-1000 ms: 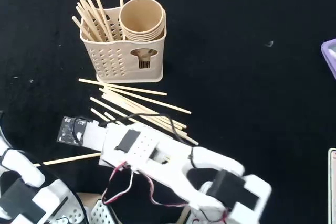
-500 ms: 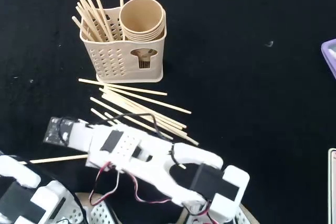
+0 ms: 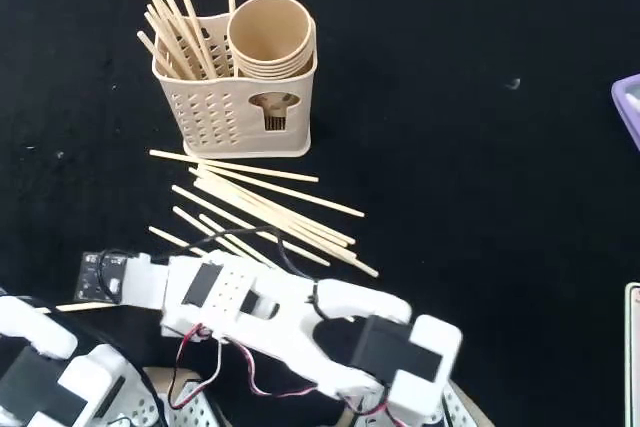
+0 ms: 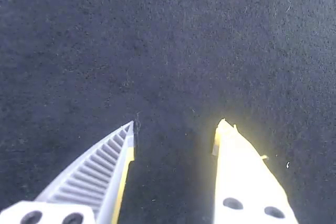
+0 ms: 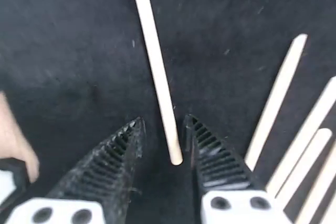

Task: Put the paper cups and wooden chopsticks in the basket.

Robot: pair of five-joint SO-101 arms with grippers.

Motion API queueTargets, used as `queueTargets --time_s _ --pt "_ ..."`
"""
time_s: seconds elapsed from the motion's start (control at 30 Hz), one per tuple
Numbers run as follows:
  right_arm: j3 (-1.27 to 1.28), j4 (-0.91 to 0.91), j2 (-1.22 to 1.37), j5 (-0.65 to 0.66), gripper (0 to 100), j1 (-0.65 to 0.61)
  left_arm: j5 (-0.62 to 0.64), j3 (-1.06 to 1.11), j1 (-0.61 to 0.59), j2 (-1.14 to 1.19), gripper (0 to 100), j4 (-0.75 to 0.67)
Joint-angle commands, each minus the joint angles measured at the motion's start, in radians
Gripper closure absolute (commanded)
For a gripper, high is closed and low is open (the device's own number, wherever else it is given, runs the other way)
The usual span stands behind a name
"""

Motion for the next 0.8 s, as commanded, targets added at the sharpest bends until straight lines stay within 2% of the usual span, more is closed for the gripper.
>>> queueTargets --time_s 0.0,0.13,0.3,0.47,0.6,0.77 --pt "-0.082 0.000 0.050 0.015 90.4 -0.011 0.008 -0.048 0.010 -0.025 76 -0.009" --pt "-0.143 0.077 0.050 0.006 99.2 -0.003 0.008 -0.048 0.007 -0.025 76 -0.009" --pt "-0.124 0.167 -0.071 0.006 98.8 0.041 0.008 -0.047 0.015 -0.025 76 -0.008" --pt "-0.048 0.262 -0.232 0.015 98.8 0.192 0.006 -0.042 0.036 -0.025 76 -0.008" --pt "0.076 0.239 -0.381 0.009 98.8 0.298 -0.002 -0.031 0.071 -0.034 76 -0.008" --pt "0.269 0.140 -0.608 -0.060 98.8 0.318 -0.155 -0.036 0.196 -0.034 76 0.043"
